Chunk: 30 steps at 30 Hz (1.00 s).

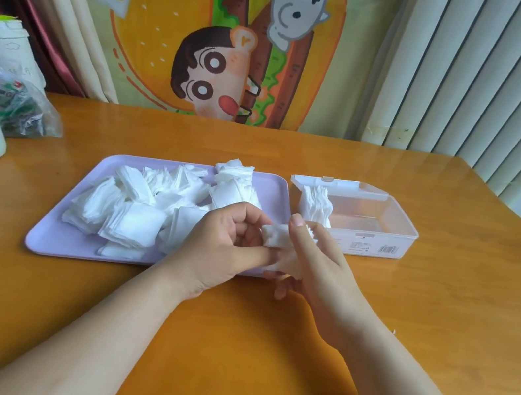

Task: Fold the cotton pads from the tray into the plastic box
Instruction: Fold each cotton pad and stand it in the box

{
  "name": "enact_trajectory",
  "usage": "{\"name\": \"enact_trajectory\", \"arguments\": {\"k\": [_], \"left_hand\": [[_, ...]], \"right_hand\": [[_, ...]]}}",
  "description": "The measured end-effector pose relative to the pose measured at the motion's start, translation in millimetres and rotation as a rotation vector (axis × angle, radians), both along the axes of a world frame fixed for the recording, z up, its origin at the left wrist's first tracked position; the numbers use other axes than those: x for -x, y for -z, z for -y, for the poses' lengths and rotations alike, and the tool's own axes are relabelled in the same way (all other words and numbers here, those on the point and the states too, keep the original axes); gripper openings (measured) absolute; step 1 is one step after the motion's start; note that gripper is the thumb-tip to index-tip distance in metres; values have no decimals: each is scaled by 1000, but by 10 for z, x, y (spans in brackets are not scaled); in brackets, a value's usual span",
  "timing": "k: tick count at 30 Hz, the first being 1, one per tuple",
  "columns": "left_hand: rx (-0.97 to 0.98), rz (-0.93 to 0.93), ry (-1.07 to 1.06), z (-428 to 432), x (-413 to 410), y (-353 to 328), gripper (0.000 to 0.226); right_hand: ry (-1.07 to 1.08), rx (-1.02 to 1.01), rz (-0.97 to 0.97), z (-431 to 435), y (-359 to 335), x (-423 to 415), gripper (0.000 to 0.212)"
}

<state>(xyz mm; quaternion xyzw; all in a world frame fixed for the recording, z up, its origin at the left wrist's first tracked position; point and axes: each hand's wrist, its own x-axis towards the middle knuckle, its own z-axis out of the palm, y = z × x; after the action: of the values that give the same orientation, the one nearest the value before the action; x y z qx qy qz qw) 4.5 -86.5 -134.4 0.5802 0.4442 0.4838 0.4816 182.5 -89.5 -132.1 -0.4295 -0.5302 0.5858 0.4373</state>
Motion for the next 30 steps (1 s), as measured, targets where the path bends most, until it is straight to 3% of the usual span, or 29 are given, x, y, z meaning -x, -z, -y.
{"name": "enact_trajectory", "arguments": {"k": [7, 11, 14, 17, 19, 22, 25, 27, 30], "left_hand": [[-74, -84, 70, 75, -100, -24, 20], [-132, -208, -23, 70, -98, -28, 11], [-173, -272, -131, 45, -56, -26, 13], [-110, -232, -132, 41, -28, -48, 10], [-94, -227, -131, 62, -38, -85, 21], [-167, -462, -152, 98, -77, -207, 49], [-173, -664, -36, 97, -166, -360, 69], [-204, -809, -20, 69, -250, -396, 70], [-249, -794, -48, 30, -333, -415, 38]], "right_hand": [[58, -77, 134, 33, 12, 54, 32], [63, -107, 158, 30, -55, 26, 36], [-20, -144, 178, 4, -105, -63, 34], [-54, -167, 177, -36, -144, -171, 18], [-3, -138, 166, -45, -160, -210, 14], [79, -123, 204, -28, -172, -211, 16], [143, -130, 228, -22, -169, -193, 15], [181, -138, 238, -25, -166, -187, 15], [218, -139, 252, -40, -187, -198, 20]]}}
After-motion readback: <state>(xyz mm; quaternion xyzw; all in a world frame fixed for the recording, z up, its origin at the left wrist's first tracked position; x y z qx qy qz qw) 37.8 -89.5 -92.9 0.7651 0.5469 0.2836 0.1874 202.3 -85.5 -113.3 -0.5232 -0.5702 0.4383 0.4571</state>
